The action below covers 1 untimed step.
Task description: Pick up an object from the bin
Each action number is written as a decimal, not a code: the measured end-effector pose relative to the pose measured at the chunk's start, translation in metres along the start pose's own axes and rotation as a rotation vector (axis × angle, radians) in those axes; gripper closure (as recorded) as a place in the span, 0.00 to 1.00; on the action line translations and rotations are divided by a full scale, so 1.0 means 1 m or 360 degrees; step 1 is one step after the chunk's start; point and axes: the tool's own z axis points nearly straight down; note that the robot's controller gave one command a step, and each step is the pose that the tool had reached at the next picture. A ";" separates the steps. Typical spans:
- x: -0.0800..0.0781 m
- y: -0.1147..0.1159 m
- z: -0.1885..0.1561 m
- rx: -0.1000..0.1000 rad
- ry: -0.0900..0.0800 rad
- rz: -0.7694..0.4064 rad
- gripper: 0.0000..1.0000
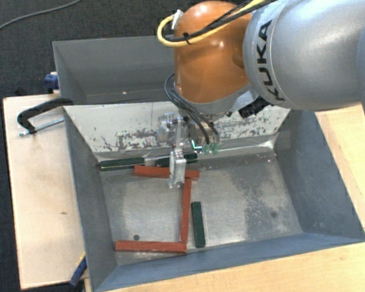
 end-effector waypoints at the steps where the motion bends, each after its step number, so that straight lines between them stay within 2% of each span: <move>1: -0.010 -0.016 0.150 -0.0006 -0.0018 0.0362 0.00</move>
Offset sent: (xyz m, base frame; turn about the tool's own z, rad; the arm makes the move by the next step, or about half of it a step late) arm 0.0075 -0.0169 -0.1497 0.2280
